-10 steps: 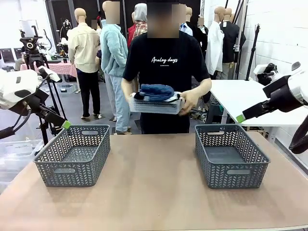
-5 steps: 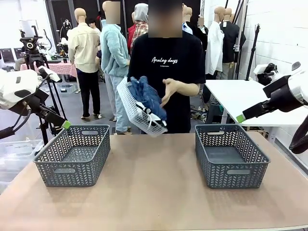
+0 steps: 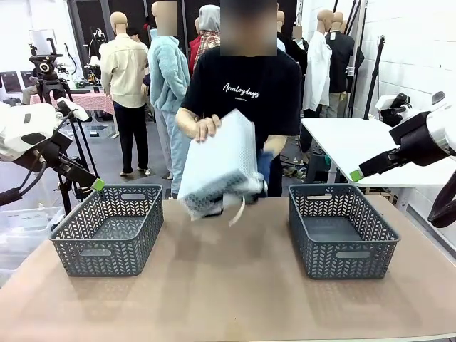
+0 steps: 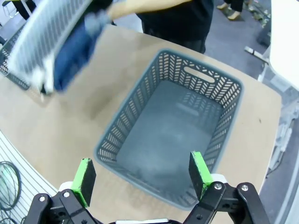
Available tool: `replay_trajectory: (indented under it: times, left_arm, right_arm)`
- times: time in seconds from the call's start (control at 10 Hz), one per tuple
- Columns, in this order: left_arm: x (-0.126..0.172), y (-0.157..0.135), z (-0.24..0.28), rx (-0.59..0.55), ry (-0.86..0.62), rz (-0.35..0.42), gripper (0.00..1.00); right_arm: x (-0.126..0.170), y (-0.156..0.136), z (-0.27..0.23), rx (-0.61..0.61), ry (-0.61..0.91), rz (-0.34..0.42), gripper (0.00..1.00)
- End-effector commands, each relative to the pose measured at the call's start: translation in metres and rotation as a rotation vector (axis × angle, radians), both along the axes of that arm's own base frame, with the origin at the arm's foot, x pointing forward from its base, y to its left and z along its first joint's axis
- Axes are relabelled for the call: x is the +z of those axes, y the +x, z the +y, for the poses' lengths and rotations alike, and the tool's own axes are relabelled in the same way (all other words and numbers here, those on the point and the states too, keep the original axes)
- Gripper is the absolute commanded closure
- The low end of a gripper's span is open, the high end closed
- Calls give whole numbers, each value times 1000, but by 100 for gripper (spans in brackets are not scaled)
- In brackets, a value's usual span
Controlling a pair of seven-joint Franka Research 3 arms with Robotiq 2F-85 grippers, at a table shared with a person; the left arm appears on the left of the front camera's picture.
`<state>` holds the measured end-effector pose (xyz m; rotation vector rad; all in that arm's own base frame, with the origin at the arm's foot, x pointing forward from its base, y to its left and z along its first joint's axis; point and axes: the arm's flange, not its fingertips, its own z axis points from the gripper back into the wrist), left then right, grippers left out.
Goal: Sort the tops and bottoms.
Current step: Lift clothes from the center of the table with your left hand.
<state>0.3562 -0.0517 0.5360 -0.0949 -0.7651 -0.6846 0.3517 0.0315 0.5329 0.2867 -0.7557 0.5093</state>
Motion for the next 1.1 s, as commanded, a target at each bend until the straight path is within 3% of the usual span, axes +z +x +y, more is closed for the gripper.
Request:
replay_trajectory:
  times: [0.0, 1.0]
  left_arm:
    - [1, 1, 2, 2, -5, -10, 6]
    - [1, 1, 2, 2, -5, -10, 6]
  right_arm:
    - [0, 1, 1, 6, 13, 1, 0]
    - [0, 1, 1, 6, 13, 1, 0]
